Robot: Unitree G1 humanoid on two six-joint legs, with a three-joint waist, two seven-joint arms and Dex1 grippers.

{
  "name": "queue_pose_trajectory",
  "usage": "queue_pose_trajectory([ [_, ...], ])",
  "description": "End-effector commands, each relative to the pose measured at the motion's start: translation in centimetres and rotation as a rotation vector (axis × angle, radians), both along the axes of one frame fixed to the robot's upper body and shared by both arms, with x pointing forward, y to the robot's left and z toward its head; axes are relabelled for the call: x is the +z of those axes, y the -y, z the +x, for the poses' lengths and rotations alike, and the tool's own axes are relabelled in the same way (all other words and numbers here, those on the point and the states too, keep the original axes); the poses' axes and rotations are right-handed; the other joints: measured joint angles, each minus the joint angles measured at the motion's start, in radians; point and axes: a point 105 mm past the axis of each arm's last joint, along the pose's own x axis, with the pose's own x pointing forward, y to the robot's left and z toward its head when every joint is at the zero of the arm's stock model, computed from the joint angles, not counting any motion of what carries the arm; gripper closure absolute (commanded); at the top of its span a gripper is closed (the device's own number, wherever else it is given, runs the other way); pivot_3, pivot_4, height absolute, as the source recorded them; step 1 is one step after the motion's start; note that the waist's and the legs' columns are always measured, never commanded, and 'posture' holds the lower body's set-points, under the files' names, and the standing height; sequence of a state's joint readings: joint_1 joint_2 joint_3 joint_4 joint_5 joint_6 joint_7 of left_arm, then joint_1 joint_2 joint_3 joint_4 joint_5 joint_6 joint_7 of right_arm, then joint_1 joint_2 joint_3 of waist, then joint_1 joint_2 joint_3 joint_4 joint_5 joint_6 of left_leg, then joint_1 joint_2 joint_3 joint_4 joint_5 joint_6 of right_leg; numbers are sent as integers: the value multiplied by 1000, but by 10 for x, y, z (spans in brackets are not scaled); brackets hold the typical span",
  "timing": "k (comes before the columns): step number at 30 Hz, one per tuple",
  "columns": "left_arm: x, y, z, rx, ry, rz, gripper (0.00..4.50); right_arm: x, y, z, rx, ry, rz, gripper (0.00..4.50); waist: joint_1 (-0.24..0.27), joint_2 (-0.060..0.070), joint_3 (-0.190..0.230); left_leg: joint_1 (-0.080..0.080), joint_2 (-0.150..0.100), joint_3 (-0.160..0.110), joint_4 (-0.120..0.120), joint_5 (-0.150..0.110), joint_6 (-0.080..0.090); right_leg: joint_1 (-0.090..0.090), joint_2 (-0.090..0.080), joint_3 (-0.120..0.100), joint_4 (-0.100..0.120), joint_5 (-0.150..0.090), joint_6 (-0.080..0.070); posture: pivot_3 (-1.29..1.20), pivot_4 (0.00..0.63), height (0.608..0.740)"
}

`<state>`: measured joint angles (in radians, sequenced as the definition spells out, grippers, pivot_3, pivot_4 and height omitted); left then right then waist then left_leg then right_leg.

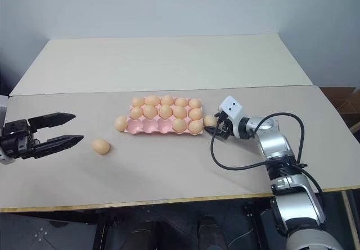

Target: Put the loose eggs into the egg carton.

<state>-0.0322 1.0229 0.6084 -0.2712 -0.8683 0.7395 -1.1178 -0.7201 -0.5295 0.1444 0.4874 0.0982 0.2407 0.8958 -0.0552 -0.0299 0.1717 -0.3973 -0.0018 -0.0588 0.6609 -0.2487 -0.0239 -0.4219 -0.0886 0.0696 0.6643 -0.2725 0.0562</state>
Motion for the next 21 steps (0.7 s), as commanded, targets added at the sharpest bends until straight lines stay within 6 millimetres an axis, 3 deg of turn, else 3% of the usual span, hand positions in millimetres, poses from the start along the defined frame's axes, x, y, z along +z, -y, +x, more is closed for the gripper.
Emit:
queue_pose_trajectory([
  [1,10,2,-5,-11,46,10,0,27,-1,0,31,83,38,1932,-1,0,0,0,0,0,0,0,0,0,0,0,0,0,0,0,150,740],
  [3,10,2,-5,-10,46,12,0,31,2,-1,20,104,40,2487,-3,0,0,0,0,0,0,0,0,0,0,0,0,0,0,0,150,740],
  [7,10,0,-5,-6,50,16,0,53,11,-7,-12,183,22,2558,-4,0,0,0,0,0,0,0,0,0,0,0,0,0,0,0,150,740],
  [9,11,-2,-4,3,54,16,0,70,6,-14,5,222,32,2558,-4,0,0,-1,0,0,0,0,0,-1,0,0,0,0,0,0,150,740],
  [11,12,-5,-3,13,55,15,0,89,-24,-22,65,265,58,2558,-9,0,0,0,0,-1,0,0,0,-1,0,0,0,0,0,0,150,740],
  [14,12,-7,-3,16,51,16,0,98,-63,-30,140,267,94,2558,-26,0,0,1,3,-1,0,0,0,-1,3,0,1,1,-1,0,150,740],
  [18,12,-6,-2,18,51,18,0,87,-109,-33,187,236,98,2558,-29,0,0,1,3,-1,0,0,0,0,3,0,2,1,-1,0,150,740],
  [21,12,-6,-3,19,51,18,0,71,-127,-31,202,218,35,2558,-25,0,0,0,1,-2,0,0,0,-1,2,0,3,1,-1,0,150,740],
])
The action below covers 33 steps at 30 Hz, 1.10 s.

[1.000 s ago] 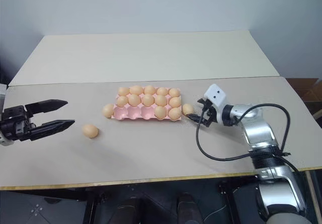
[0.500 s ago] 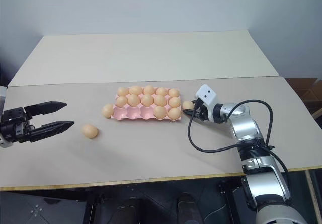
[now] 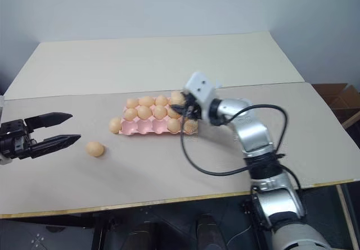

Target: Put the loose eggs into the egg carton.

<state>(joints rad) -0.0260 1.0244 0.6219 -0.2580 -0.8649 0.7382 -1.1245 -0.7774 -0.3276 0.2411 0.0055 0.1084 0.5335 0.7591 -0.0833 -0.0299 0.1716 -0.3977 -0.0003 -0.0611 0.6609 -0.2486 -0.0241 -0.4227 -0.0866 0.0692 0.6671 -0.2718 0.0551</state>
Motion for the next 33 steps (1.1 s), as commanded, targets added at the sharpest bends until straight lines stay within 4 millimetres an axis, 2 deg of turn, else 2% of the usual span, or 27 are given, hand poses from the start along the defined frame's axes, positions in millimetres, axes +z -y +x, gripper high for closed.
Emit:
queue_pose_trajectory([
  [1,11,-2,-3,6,51,21,0,-5,-11,4,-12,37,-83,2558,8,0,0,-1,-1,0,0,0,0,0,-1,0,0,0,0,0,150,740],
  [6,8,-2,-6,16,47,19,0,-15,-31,5,15,11,-93,2558,13,0,0,0,-1,0,0,0,0,-1,-1,-1,-2,0,0,0,150,740],
  [8,7,-1,-7,17,47,16,0,-18,-37,10,-2,7,-95,1859,10,0,0,0,-1,0,0,0,-1,-1,-1,-1,-1,0,0,0,150,740],
  [9,7,-1,-7,18,47,16,0,-16,-38,10,-6,21,-92,1644,10,0,0,1,-1,0,0,0,-1,-1,-1,0,-1,0,0,0,150,740],
  [13,7,-2,-7,22,47,14,0,5,-38,5,-2,40,-34,252,11,0,0,0,-1,0,0,0,-1,-1,-1,0,0,0,0,0,150,740],
  [14,7,-3,-7,23,47,15,0,9,-35,3,-2,46,-28,47,12,0,0,-1,-1,0,0,0,-1,-1,-1,-1,0,0,0,0,150,740],
  [15,7,-3,-8,24,46,16,0,12,-31,0,-3,54,-23,47,12,0,0,-1,-1,0,0,0,-1,-1,-1,-1,0,0,0,0,150,740],
  [20,5,-8,-4,47,44,15,0,38,-2,-16,-17,69,47,47,16,0,0,-1,-1,-1,0,0,-1,-1,-2,-1,-1,0,0,0,150,740],
  [23,1,-16,-3,81,33,25,0,49,31,-27,-40,68,76,47,17,0,0,-1,-1,-1,0,0,-1,-1,-2,-1,-2,0,0,0,150,740],
  [25,-1,-21,-5,95,25,37,0,54,62,-39,-51,69,85,47,18,0,0,-1,-1,-1,0,0,-1,-1,-2,-1,-2,0,0,0,150,740],
  [30,-5,-22,-7,108,20,38,0,47,112,-63,-45,42,62,47,24,0,0,-1,-1,0,0,0,0,0,-2,-2,-3,0,0,0,150,740],
  [33,-11,-18,-5,116,26,35,0,38,128,-72,-34,12,33,47,20,0,0,2,-1,2,0,0,0,2,-2,-1,-3,0,0,0,150,740],
])
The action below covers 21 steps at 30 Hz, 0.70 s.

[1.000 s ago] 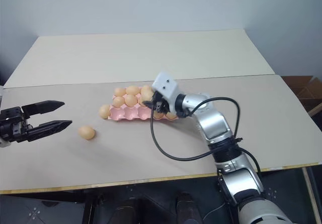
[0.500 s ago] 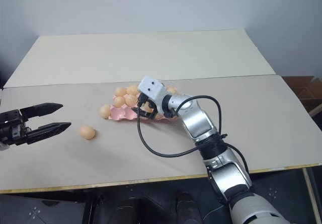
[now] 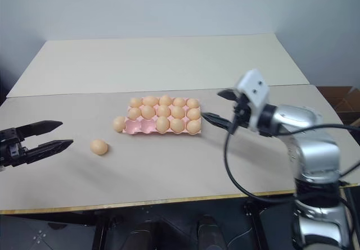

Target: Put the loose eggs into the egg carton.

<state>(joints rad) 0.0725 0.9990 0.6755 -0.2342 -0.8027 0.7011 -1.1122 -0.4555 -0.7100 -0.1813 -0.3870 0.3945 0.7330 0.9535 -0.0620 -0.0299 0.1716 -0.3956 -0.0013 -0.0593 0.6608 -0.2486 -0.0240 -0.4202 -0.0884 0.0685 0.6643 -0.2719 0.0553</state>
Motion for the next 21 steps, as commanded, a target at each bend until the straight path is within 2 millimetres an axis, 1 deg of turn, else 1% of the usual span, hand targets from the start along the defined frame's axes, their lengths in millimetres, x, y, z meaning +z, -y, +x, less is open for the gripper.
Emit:
queue_pose_trajectory([
  [1,5,7,1,11,62,13,0,12,5,-14,56,58,-2,47,-5,0,0,1,0,1,0,0,0,0,0,1,0,0,0,0,150,740],
  [3,4,11,5,40,69,8,0,11,8,-12,38,52,0,47,-7,0,0,1,0,1,0,0,0,1,0,1,1,0,0,0,150,740],
  [5,-2,17,11,110,49,129,0,11,12,-9,10,44,2,47,-4,0,0,2,0,1,0,0,0,1,0,1,1,0,0,0,150,740],
  [6,-6,20,16,174,35,187,0,11,14,-7,-2,41,2,47,-2,0,0,1,0,1,0,0,0,1,0,1,0,0,0,0,150,740],
  [8,-11,25,22,273,16,239,0,11,15,-6,-18,37,3,47,3,0,0,0,0,1,0,0,0,0,-1,1,0,0,0,0,150,740],
  [11,-22,35,26,344,-8,269,0,11,16,-7,-23,31,7,47,12,-1,0,-1,-1,0,0,0,0,0,-1,1,0,0,0,0,150,740],
  [14,-29,47,28,335,-19,245,0,12,17,-6,-35,27,7,47,15,-1,0,-1,-1,1,0,0,0,-1,-1,1,0,0,0,0,150,740],
  [16,-34,46,30,352,-42,247,0,13,18,-6,-43,29,4,47,17,-1,0,-1,-1,1,0,0,0,-1,-1,1,0,0,0,0,150,740],
  [19,-46,33,35,433,-100,277,0,13,17,-7,-42,29,4,47,18,-1,0,-1,-1,1,0,0,0,0,-1,1,0,0,0,0,150,740],
  [21,-50,31,39,467,-120,264,0,13,16,-8,-41,28,3,47,19,-1,0,-1,-1,1,0,0,0,0,-1,1,0,0,0,0,150,740],
])
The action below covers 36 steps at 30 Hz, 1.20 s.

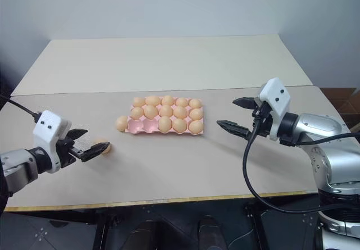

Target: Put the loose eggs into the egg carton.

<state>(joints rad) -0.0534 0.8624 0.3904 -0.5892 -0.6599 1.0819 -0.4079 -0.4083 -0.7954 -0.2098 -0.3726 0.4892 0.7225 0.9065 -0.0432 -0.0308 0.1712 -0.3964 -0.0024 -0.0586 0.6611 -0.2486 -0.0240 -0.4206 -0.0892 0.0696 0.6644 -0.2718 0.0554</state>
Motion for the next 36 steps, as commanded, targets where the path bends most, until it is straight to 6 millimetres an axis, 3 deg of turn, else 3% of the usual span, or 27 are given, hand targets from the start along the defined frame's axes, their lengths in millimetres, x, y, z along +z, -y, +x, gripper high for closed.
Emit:
queue_pose_trajectory([
  [1,-5,-6,10,91,-4,-11,0,12,-1,-5,4,51,-1,47,1,0,0,0,0,0,0,0,0,0,0,0,0,0,0,0,150,740],
  [9,-37,4,44,209,-110,-33,0,16,-3,-5,-9,67,23,47,9,-1,-1,-2,-1,0,2,0,0,0,-1,-1,0,0,1,0,150,740],
  [15,-41,8,48,177,-119,-27,1833,21,2,-3,-63,85,36,0,4,-1,-1,-2,-1,0,2,0,0,-1,-1,0,0,0,1,0,150,740],
  [20,-22,14,51,123,-51,-31,2150,24,5,0,-91,99,50,0,6,-1,-1,-2,-1,0,2,0,0,-1,-1,0,0,0,1,0,150,740],
  [25,26,52,60,-75,125,-128,2150,23,6,1,-105,110,47,0,12,-1,-1,-2,-1,0,2,0,0,-1,-1,-1,0,0,1,0,150,740],
  [27,36,69,62,-150,153,-165,2150,22,5,1,-111,114,50,0,18,-1,-1,-3,-1,0,3,0,0,0,-1,-1,0,1,1,0,150,740],
  [32,37,111,71,-302,158,-189,2150,20,4,-1,-121,125,56,0,26,-2,-1,-3,-1,0,3,0,0,0,-1,-1,0,1,1,0,150,740],
  [36,30,129,78,-380,145,-183,2150,22,4,-3,-135,137,66,0,22,-2,-1,-3,-1,0,4,0,0,0,0,0,0,1,1,0,150,740],
])
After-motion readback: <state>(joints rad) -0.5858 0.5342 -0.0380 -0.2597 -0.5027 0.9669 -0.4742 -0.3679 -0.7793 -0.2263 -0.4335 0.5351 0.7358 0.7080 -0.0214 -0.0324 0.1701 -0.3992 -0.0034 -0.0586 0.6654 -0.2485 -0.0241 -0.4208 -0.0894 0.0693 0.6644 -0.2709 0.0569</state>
